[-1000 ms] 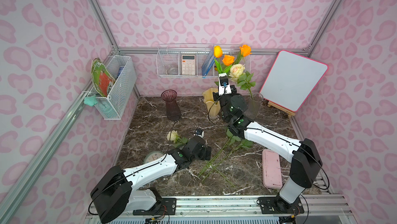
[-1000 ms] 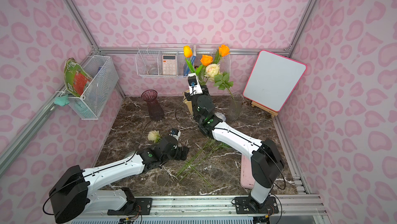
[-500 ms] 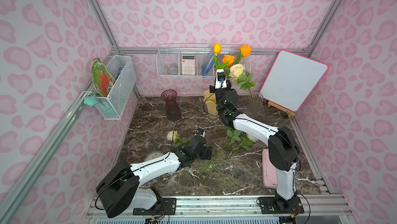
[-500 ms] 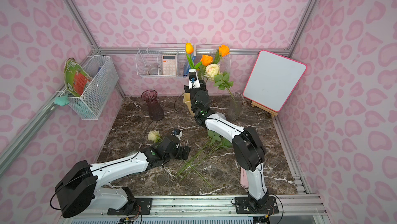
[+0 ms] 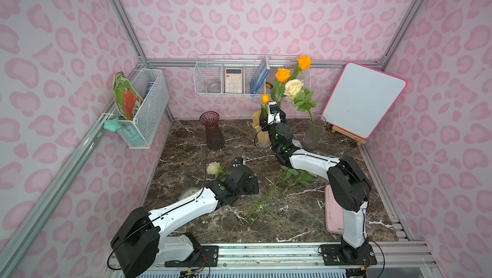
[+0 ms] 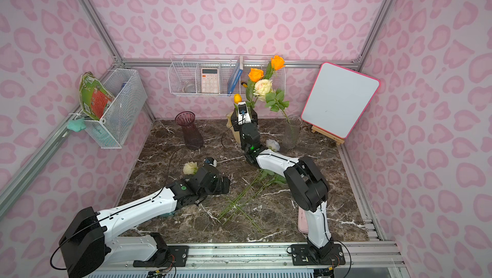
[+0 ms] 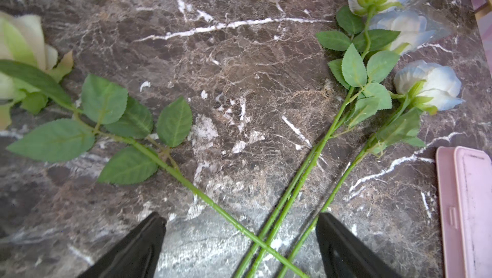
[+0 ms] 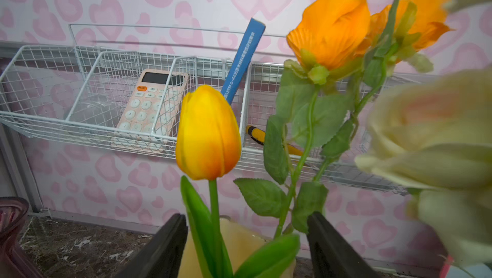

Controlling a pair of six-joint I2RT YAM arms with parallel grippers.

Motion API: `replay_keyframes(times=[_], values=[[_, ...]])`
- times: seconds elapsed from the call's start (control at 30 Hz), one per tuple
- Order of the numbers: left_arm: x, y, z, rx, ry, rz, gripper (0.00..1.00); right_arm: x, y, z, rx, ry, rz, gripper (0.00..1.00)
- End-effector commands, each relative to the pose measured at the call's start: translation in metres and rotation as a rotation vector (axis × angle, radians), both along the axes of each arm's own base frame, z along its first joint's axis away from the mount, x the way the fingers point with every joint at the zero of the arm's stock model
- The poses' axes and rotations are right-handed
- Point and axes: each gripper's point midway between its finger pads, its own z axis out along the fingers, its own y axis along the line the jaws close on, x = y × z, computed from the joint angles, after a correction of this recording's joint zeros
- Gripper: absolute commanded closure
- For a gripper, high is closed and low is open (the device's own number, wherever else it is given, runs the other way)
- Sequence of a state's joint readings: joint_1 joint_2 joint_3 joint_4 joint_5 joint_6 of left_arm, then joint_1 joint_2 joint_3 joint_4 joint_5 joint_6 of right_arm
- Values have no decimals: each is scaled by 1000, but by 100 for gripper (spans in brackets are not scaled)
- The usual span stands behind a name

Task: Arrange the flowers in different vases according to their colors
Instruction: Insert the flower into the vase, then pick up the flower at the center of the board.

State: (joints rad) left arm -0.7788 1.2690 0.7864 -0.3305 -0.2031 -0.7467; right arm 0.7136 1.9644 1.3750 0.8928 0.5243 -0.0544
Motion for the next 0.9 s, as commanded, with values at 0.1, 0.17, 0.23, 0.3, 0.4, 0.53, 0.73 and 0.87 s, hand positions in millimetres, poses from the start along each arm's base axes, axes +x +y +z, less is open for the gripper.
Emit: replay_keyframes(times=[0.1,0.17,0.23,0.3,0.4,0.53,0.73,0.87], values=[[-35,11,-11,1,222,137,8,-31,-13,24,20,-10,2,20],[-47,11,-14,-2,293,164,11,-46,-14,31,5,2,3,20],[-55,8,-18,-14,341,176,12,-61,-14,36,-16,29,19,20],[-61,3,-26,-40,386,185,12,-76,-16,34,-28,92,31,21],[-64,1,-37,-41,420,199,13,-102,-25,20,-27,193,66,24],[-60,-4,-41,-45,420,204,14,-135,-46,-18,-42,358,79,26],[-49,-9,-42,-36,409,215,15,-181,-73,-73,-38,553,109,29],[-47,-9,-50,-31,431,227,15,-199,-99,-97,-34,634,47,29]])
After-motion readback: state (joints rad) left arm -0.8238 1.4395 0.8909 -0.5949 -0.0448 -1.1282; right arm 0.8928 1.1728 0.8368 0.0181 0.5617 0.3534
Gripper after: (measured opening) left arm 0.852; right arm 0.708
